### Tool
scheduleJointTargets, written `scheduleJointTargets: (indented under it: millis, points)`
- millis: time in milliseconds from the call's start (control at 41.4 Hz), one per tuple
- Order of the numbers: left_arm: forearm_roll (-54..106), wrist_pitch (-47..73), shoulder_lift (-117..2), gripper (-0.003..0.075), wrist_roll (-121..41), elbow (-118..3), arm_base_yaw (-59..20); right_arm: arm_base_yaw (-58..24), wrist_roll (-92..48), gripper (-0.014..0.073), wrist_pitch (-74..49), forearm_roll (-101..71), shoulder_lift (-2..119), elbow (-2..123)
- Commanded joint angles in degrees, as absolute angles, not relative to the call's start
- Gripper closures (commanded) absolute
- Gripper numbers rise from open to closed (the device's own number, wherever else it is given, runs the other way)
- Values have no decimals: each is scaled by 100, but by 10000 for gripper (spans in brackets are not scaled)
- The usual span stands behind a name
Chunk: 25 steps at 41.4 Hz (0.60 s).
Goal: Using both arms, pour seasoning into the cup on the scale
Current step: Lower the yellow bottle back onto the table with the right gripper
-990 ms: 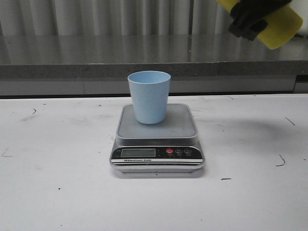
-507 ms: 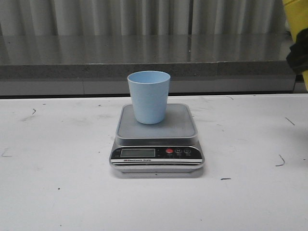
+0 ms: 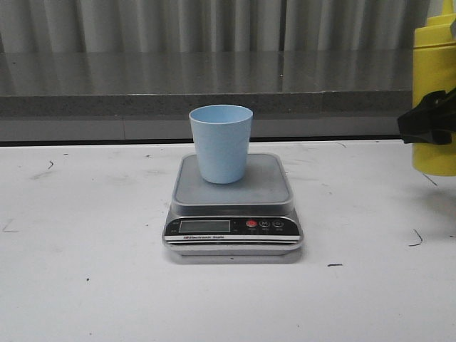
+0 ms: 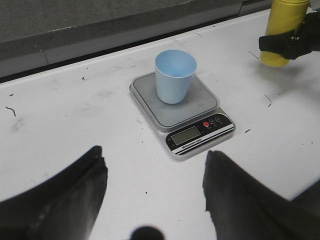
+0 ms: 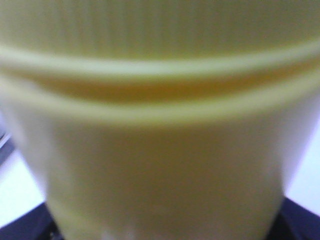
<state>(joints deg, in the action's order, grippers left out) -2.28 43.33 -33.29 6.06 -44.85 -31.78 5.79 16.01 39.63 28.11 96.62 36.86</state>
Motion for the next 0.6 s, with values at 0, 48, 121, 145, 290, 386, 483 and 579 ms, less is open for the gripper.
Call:
scheduleJointTargets:
  millis: [0,48,121,145,290,386,483,579]
  points:
    - [-206,3920,-3337,300,595,-4629,-3213,626,1180,281,5264,2327,9736,3823]
    - [-206,3920,-3337,300,595,-4629,-3213,626,1084,281,5571,2325,9925,3823]
    - [-206,3920,-3337,300,595,-4629,-3213,626,934,281,6020,2302,10195,3823]
    - [-206,3920,-3337,300,595,-4629,-3213,626,883,281,6150,2278,10276,3823]
    - [-206,3920,-3337,300,595,-4629,-3213,626,558,281,6754,2007,10751,3858]
    - [-206,3920,-3337,300,595,-4629,-3213,626,529,281,6858,1702,10940,3864]
    - [-206,3920,-3337,300,595,-4629,-3213,626,529,265,6920,1488,11057,3864]
    - [-206,3920,-3337,300,595,-4629,-3213,626,529,185,6948,1462,11090,3864]
